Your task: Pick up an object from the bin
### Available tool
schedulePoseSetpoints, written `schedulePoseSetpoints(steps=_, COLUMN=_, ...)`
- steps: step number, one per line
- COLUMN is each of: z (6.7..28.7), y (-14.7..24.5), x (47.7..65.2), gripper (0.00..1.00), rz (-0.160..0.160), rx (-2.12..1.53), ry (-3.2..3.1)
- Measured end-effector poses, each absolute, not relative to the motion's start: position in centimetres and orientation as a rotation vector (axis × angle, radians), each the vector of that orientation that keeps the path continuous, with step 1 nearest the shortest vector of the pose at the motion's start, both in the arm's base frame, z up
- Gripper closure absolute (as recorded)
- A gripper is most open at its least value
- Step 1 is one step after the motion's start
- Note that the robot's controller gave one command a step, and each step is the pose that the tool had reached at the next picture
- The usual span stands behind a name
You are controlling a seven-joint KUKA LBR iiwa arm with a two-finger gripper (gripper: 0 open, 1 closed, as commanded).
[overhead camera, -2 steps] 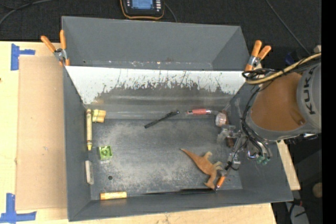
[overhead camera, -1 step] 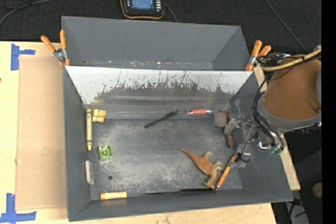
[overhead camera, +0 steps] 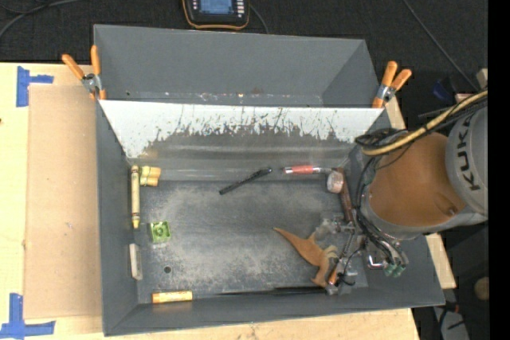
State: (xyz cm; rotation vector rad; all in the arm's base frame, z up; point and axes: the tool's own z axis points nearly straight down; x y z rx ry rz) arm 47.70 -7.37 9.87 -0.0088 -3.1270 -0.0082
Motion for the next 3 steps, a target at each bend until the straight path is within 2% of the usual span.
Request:
schedulePoseSetpoints(steps=1, z=7.0, y=-9.0, x=49.3, gripper=0.0, rz=-0.006, rx=-0.497, ry=-3.115)
schedulePoseSetpoints(steps=2, z=7.5, y=-8.1, x=47.9, gripper=1.0, rz=0.0, rx=-0.363, ry=-3.127)
schedulePoseSetpoints(steps=3, z=7.5, y=-8.1, x=47.9, gripper=1.0, rz=0.0, rx=-0.363, ry=-3.127)
